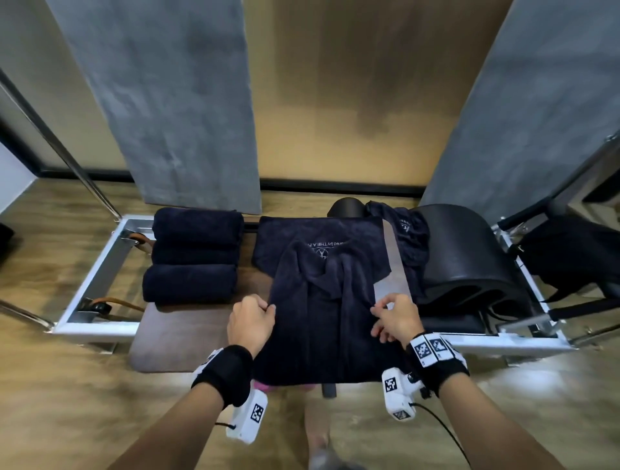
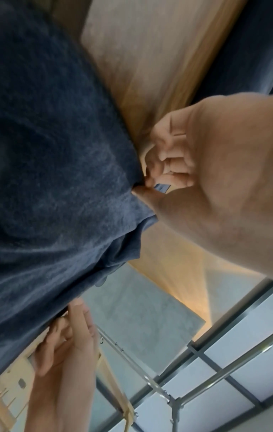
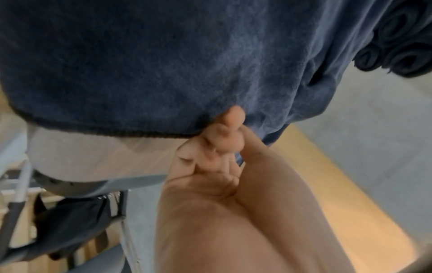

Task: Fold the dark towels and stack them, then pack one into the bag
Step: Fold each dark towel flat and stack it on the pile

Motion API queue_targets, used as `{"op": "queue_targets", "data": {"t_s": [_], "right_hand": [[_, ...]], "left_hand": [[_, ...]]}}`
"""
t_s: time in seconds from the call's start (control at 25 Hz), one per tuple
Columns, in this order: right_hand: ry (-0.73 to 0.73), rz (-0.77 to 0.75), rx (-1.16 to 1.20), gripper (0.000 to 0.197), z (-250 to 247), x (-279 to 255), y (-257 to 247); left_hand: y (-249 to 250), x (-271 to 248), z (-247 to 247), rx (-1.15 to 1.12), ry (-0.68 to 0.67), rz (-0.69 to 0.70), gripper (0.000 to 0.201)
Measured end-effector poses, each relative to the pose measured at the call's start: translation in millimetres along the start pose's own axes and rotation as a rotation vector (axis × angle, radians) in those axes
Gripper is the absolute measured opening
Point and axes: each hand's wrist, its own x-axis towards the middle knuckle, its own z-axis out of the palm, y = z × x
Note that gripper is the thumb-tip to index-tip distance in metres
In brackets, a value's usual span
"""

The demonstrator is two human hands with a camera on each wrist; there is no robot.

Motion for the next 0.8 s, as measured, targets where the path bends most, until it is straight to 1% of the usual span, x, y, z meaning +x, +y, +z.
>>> {"op": "queue_targets", "data": {"t_s": [0.08,0.12,0.16,0.2,0.24,0.28,0.32,0.36,0.44,0.48,0.52,0.6,0.64,0.68,0.72,0.8], "right_hand": [[0.006,0.010,0.262,0.007,-4.8,-7.4,-15.5],[0.020,-0.018,0.401,0.005,-8.9,-12.2,-22.9],[0.028,-0.064,0.510,0.010,-12.5,-16.8,-27.4],[0.018,-0.114,0.568,0.023,-15.3,-21.6,-28.7],[-0.001,-0.157,0.569,0.038,-16.7,-27.1,-27.2],[-0.010,-0.185,0.522,0.049,-17.0,-32.5,-22.6],[0.000,-0.212,0.444,0.051,-15.6,-38.5,-16.0],[0.034,-0.250,0.341,0.046,-13.0,-44.2,-7.5],[0.120,-0.352,0.062,0.025,-6.7,-52.5,13.8],[0.137,-0.398,-0.076,0.018,-3.2,-58.6,25.1],[0.137,-0.438,-0.188,0.015,0.6,-64.4,35.9],[0.126,-0.521,-0.332,0.015,5.9,-75.4,52.5],[0.111,-0.555,-0.377,0.017,6.9,-80.0,58.6],[0.087,-0.579,-0.410,0.020,6.8,-83.7,64.1],[0.059,-0.595,-0.435,0.023,5.9,-86.3,68.6],[0.028,-0.606,-0.481,0.028,4.1,-90.0,75.5]], "left_hand": [[3.1,2.3,-4.0,-0.266,0.048,-0.009,0.009],[5.7,2.9,-6.4,-0.416,0.061,-0.015,0.007],[7.2,3.7,-8.3,-0.538,0.062,-0.012,0.008],[7.5,3.2,-10.1,-0.604,0.046,0.007,0.016],[6.8,0.2,-11.1,-0.613,0.006,0.052,0.029],[3.5,-4.9,-10.7,-0.563,-0.033,0.122,0.042],[-2.8,-11.4,-9.3,-0.469,-0.056,0.211,0.049],[-11.8,-19.4,-7.3,-0.349,-0.063,0.309,0.049],[-31.4,-35.1,-3.8,-0.061,-0.056,0.467,0.029],[-39.9,-42.9,-4.8,0.069,-0.068,0.508,0.021],[-47.5,-49.9,-6.6,0.160,-0.090,0.532,0.020],[-60.4,-59.4,-11.7,0.246,-0.154,0.574,0.034],[-65.0,-62.2,-15.0,0.270,-0.185,0.586,0.042],[-68.5,-64.3,-18.6,0.295,-0.202,0.588,0.046],[-70.7,-65.2,-21.8,0.318,-0.206,0.591,0.044],[-72.3,-65.6,-27.8,0.329,-0.194,0.582,0.033]]}}
